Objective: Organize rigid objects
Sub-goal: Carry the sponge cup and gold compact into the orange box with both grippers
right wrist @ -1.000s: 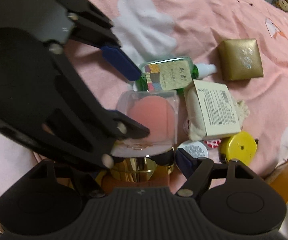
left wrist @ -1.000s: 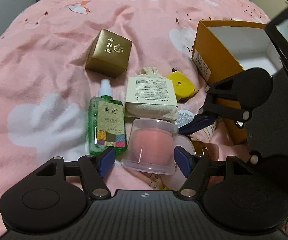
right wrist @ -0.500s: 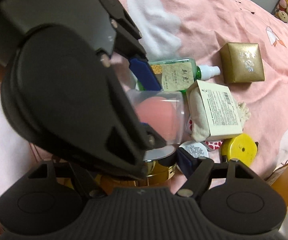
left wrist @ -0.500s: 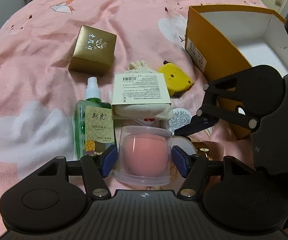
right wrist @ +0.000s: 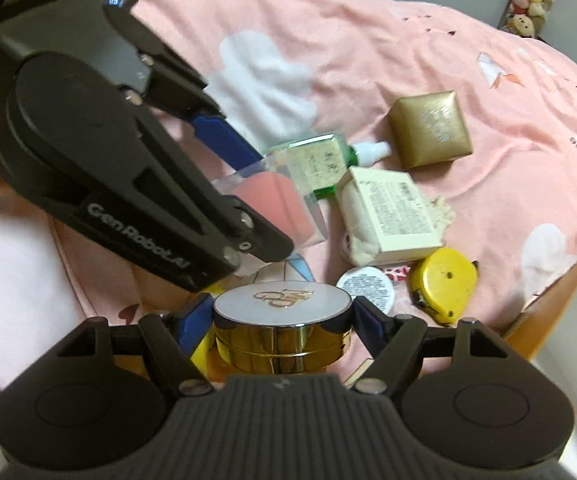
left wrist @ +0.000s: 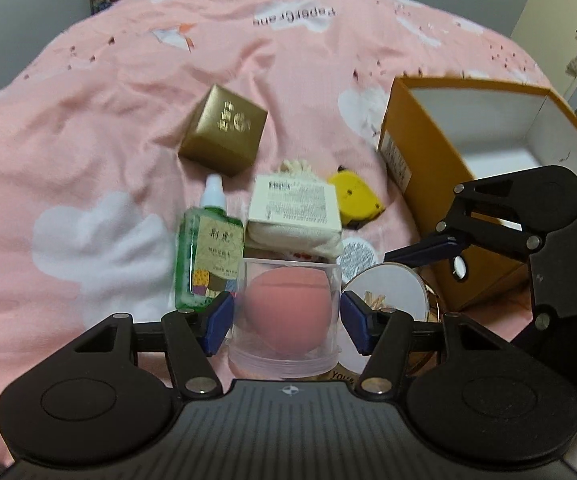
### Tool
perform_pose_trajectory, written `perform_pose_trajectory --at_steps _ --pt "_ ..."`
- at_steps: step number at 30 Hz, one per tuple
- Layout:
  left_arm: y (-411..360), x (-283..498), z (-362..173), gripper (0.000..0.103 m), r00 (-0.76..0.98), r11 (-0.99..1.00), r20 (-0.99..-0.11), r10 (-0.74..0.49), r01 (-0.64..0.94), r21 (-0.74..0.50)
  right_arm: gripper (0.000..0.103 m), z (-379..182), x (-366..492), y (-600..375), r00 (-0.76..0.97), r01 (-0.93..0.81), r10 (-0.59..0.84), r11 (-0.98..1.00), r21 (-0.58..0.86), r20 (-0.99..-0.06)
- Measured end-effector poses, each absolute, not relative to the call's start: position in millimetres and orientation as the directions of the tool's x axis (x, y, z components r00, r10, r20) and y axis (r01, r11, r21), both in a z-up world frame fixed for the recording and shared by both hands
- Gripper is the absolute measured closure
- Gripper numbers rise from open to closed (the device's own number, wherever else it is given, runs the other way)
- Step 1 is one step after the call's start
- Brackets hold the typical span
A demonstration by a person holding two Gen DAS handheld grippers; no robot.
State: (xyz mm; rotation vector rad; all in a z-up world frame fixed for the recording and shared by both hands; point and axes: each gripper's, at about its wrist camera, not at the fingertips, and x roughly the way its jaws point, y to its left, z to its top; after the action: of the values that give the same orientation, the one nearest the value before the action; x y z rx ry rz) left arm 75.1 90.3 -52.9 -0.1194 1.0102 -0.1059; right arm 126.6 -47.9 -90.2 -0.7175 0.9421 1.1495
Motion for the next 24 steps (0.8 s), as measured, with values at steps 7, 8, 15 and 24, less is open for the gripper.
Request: perform_pose_trajectory --at_steps 7,8,15,24 --pt "85.8 66.2 -23.1 0.036 0.592 0.989 -0.794 -0.141 0.048 -0.139 0.029 -52.9 127.6 -61.4 0.205 -0.943 0.479 0.329 -0.042 -0.854" --pt "85.0 65.8 -18.3 0.036 0.605 0.989 -0.784 -0.140 0.046 -0.141 0.029 -44.7 128.4 -65.3 0.228 -0.938 0.489 0.344 -0.054 -0.842" --pt "62.1 77.2 17.3 0.036 0.685 0.978 -0.698 -0.208 0.127 -0.167 0.029 9.0 140.3 -110.3 0.388 -0.861 0.505 0.497 -0.107 -0.771" --pt "-26.6 125.1 22.2 0.036 0.647 0.912 -0.646 -0.405 0.339 -0.233 0.029 19.2 184.1 -198.1 0.493 -0.667 0.331 0.737 -0.105 -0.805"
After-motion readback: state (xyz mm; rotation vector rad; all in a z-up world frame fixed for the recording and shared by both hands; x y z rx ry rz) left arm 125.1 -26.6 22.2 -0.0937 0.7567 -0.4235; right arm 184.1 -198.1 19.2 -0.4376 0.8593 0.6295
